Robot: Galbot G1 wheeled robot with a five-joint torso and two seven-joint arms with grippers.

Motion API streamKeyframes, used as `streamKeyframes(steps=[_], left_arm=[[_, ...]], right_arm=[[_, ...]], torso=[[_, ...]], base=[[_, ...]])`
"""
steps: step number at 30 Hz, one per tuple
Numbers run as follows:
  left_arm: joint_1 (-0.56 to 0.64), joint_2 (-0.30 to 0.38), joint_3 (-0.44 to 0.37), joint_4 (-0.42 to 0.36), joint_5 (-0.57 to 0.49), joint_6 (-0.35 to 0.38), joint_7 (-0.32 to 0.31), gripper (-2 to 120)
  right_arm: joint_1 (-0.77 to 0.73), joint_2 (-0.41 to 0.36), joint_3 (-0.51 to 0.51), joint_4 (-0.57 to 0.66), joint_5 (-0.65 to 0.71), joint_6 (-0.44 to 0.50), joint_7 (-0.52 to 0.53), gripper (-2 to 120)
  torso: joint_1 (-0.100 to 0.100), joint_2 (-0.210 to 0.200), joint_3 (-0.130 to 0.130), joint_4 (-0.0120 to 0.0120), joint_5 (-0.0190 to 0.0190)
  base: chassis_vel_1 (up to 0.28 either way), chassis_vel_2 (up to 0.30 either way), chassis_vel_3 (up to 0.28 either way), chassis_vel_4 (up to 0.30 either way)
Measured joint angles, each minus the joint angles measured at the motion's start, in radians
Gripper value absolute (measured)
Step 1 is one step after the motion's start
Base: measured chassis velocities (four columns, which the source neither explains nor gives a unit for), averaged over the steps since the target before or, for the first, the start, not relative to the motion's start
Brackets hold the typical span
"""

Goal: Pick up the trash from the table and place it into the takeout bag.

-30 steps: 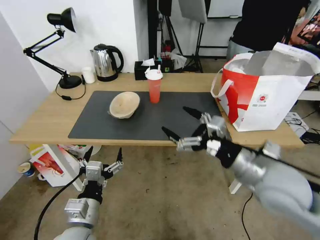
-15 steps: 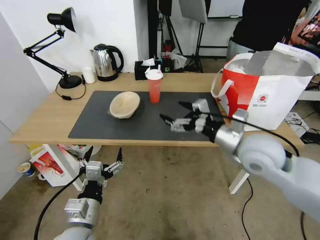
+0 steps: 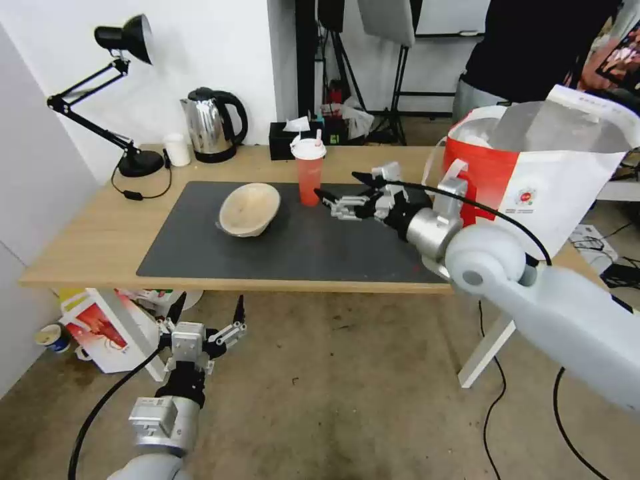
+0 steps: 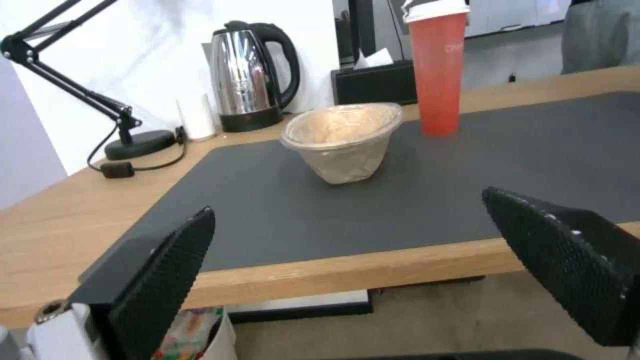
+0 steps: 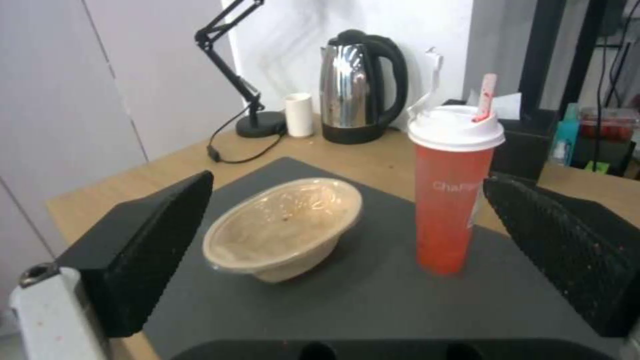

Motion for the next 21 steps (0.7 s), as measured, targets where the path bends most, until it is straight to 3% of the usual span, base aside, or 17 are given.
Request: streamKeyframes(steps=[21], left_arm=[[0.0, 0.0, 0.0, 0.0, 0.0, 0.0, 0.0, 100]], right_arm=[[0.101, 0.108, -0.063, -0.142, 0.035, -0.013, 0.01, 100]], torso=[[0.0, 0.0, 0.0, -0.0001, 0.0]], base=[[0.0, 0.0, 0.0, 0.0]])
